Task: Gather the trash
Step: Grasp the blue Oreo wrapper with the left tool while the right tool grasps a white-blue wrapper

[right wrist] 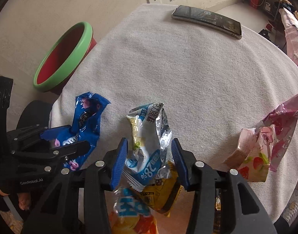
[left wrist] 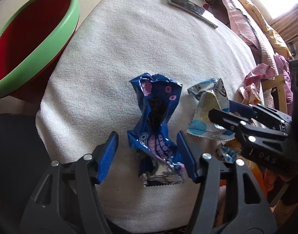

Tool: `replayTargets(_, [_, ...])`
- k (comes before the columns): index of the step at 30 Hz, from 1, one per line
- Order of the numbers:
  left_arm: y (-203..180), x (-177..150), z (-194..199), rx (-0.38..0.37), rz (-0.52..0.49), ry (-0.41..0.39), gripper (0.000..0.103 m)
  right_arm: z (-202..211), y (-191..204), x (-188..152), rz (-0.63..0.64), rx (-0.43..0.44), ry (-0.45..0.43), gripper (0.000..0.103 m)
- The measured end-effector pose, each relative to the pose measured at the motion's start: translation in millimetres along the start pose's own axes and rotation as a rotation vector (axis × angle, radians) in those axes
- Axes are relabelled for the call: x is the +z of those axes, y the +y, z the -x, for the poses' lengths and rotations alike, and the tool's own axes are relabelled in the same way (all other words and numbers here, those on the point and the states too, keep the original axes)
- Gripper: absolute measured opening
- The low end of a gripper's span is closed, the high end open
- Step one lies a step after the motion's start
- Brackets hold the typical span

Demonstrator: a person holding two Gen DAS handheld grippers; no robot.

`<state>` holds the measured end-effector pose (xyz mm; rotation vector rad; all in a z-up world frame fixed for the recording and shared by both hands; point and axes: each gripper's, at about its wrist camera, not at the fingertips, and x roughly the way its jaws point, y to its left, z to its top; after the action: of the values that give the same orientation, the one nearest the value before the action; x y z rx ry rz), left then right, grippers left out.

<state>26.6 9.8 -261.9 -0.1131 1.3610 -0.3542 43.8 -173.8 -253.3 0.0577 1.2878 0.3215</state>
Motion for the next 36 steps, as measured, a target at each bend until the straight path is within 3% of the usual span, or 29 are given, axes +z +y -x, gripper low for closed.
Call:
replayTargets(2, [2,0,0,-0.005,0.012,-0.001,0.049,-2,2,-2,0.002,0.001,0.005,0.029])
replayTargets(4, [3,0,1,-0.008,0.015,-0.004,0.046,0,1,-3,-0.004,0.001,-0.006,0.027])
replayTargets(16, [-3,1,-1,0.006,-0.016,0.001,0.046,10,-11,-1,-0.046,-0.012,-0.043,0.026])
replayTargets(19, [-3,1,-1,0.008,-0.017,0.001,0.046,9,-12,-1,-0.055,-0.01,-0.044,0.028])
replayTargets(23, [-4,2,-1,0.007,-0.016,-0.004,0.046,11,-15,-2,-0.084,-0.009,-0.054,0.044])
replayTargets(25, [-3,2,0,0.008,-0.017,-0.01,0.046,13,-15,-3,-0.094,-0.007,-0.061,0.046])
replayTargets(28, [-4,2,-1,0.008,-0.025,-0.012,0.03,16,-17,-5,-0.107,-0.007,-0.073,0.049])
replayTargets(31, [-6,2,1,0.004,-0.033,-0.025,0.022,21,-20,-7,-0.123,-0.01,-0.084,0.051])
replayTargets(36, [-5,1,4,0.016,-0.032,-0.052,0.021,26,-26,-11,-0.148,-0.019,-0.094,0.051])
